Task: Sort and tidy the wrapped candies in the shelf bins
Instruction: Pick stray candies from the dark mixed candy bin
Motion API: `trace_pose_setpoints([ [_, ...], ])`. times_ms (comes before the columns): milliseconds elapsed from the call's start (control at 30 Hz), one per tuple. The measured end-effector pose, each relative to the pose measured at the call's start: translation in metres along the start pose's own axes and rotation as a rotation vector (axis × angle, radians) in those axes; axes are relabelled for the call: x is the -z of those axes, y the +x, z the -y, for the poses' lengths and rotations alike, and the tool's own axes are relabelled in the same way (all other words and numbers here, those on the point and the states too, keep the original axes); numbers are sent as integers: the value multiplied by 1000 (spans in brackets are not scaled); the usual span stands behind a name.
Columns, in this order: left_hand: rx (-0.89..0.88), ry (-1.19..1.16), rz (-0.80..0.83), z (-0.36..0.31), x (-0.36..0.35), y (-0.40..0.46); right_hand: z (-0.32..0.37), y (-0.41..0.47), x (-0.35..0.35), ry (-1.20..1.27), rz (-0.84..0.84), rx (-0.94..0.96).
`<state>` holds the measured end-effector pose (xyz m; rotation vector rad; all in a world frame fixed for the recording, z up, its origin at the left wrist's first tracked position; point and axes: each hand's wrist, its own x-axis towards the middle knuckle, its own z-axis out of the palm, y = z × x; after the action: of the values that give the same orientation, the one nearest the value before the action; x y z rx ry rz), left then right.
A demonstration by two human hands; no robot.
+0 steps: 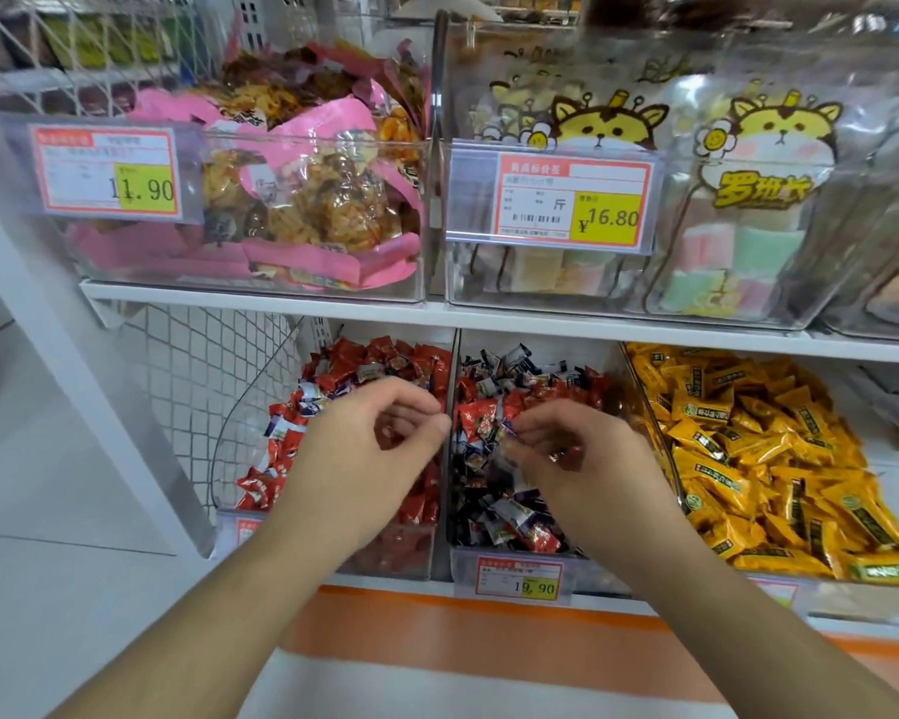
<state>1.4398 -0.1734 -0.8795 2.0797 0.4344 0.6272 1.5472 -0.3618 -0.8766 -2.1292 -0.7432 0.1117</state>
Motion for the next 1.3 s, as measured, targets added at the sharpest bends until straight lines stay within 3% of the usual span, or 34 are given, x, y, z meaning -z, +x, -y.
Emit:
trace_pose_setpoints([
  [100, 63, 86, -94, 18, 7, 10, -6, 2, 1, -275, 8, 28],
  [433, 39, 580, -31, 47, -21, 60, -14, 0, -3, -255, 6, 14],
  [1100, 89, 231, -108, 13, 4, 21, -1, -7, -6, -215, 25, 52],
  [1200, 90, 147, -85, -1, 7, 2, 6, -10, -6, -86, 29, 60],
  [1300, 17, 137, -31, -22, 2, -15, 17, -13, -6, 255, 76, -17],
])
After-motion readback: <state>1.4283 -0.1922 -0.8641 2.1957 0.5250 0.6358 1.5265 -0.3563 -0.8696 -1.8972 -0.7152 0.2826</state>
